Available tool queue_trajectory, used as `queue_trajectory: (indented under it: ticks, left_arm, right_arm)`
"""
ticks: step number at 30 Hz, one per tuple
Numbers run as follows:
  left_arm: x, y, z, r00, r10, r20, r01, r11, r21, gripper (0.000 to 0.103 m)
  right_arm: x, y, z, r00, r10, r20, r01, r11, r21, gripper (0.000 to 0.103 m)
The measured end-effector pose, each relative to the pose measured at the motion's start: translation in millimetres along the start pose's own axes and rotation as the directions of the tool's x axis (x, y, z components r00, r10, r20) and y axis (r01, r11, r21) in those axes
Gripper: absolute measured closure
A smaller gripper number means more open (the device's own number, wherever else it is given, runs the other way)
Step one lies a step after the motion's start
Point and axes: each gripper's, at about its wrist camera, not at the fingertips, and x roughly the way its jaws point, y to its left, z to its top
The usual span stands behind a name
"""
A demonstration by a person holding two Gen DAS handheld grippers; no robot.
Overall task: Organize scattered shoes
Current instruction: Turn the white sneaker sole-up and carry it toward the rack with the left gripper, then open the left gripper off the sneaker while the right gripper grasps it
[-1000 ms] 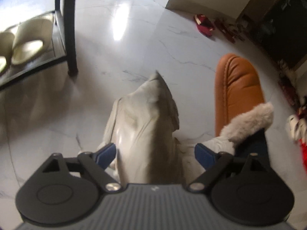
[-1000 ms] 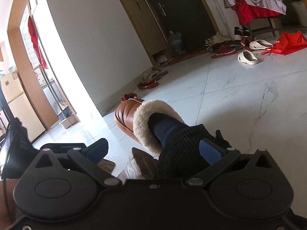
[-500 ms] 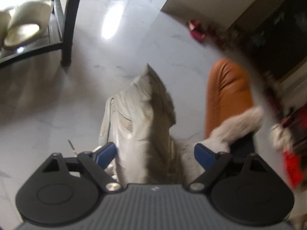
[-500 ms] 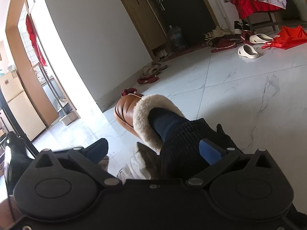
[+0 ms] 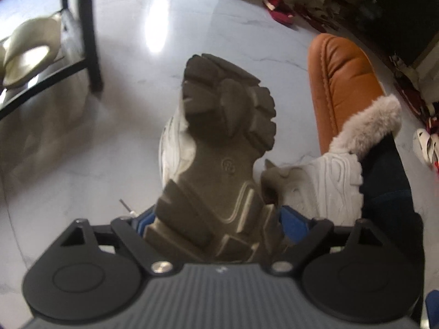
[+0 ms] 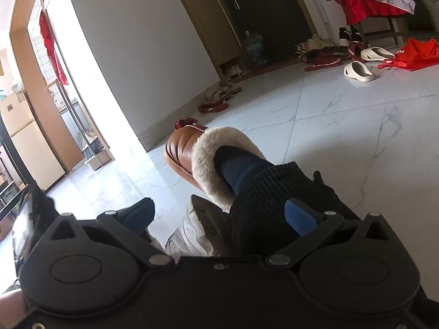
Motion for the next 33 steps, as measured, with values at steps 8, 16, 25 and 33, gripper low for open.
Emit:
queue_trajectory:
  ticks: [8,16,25,33]
  left_arm:
    - [-55.2,53.7,-60.0,0.987,0.155,0.053,-0.149,0.984,-0.100,0.014]
    - [-134.1,153.7,-138.1,0.945,0.318,0.073,-0.272,0.891,-0.364,0.014]
    - [-206.5,225.9,-234.7,0.894,0.437,0.101,-0.321,0.780,-0.537,0.013]
    - [-212.7,230.5,-266.3,0.873,0.455,0.179,-0.310,0.799,-0.516,0.008]
  right_arm:
    - [2.1,1.7,-2.6,1.000,-0.001,-0.008,0.000,1.000,-0.017,0.000]
    - [2.1,17.1,-16.4,1.000,-0.007,-0.011,0.005,0.992,-0.125,0.000]
    - [-7.3,48.6,-47.5,0.998,0.038,-0.041,-0.050,0.934,-0.353,0.000]
    - [-15.9,81.8,-86.1,0.996,0.050,-0.075,-0.083,0.820,-0.567,0.000]
